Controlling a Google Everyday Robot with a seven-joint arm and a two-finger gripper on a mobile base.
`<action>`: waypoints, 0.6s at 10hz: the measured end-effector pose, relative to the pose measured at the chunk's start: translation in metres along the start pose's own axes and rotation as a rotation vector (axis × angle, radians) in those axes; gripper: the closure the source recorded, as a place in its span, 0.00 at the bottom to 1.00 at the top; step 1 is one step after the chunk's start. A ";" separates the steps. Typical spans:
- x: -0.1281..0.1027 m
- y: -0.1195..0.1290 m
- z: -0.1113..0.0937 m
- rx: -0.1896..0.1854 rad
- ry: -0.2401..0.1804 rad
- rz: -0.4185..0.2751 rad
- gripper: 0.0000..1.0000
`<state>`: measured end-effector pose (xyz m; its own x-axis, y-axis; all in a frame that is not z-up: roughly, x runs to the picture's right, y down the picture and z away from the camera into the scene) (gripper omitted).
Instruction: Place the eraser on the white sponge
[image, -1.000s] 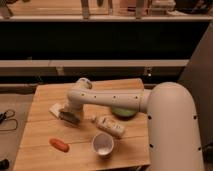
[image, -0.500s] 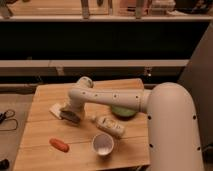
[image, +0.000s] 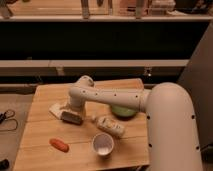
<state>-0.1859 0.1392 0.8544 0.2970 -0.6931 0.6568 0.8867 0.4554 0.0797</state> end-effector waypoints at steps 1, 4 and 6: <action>-0.005 -0.001 0.005 -0.016 -0.021 -0.015 0.20; -0.013 -0.005 0.011 -0.041 -0.041 -0.034 0.20; -0.013 -0.005 0.015 -0.064 -0.053 -0.049 0.20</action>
<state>-0.1992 0.1546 0.8563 0.2350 -0.6827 0.6919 0.9211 0.3838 0.0659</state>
